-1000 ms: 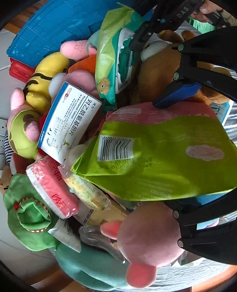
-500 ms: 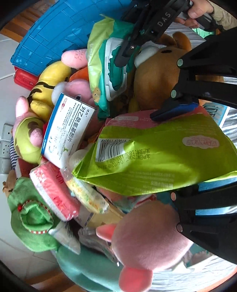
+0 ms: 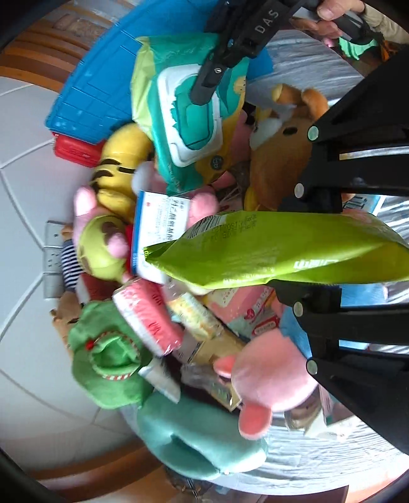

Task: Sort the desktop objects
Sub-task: 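Carry both packets over the blue crate and open both grippers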

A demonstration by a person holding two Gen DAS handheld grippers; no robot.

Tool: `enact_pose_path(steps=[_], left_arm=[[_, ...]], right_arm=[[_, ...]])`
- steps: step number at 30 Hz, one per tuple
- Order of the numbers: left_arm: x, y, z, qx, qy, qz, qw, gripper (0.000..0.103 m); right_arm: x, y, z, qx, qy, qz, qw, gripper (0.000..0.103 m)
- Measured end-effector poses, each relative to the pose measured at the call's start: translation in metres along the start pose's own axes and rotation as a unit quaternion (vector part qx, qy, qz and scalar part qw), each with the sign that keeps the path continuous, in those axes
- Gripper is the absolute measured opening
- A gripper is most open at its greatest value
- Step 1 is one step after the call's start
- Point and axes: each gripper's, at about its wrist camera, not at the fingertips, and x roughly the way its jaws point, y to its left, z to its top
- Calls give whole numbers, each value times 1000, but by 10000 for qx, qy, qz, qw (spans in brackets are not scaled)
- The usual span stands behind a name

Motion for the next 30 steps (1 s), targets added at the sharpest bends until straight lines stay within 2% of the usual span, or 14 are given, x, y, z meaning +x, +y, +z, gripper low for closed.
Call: enact_pose_path(steps=[5,10,13,18,30], left_arm=[[-42,-7,3,17,-406,210,9990,27],[-72,-18,-2,47,-612,471,9970,27],[-88,-23,-7,17,-737,500,9960,27],[-111,-34,-19,101,-864,454,9952,27],[-143,-46,-33,554,-1025,128,9931,27]], right_arm=[[-30,-2,0,-17,-222,35,9997,24],[-61,-5,-1,-76,-431,53,9990,24],[-80,-10,-4,-99,-537,15,9985,24],[-111,-19,-11,6,-681,-34,9977,24],[-178,-5,-27,168,-1012,-590,9930,24]])
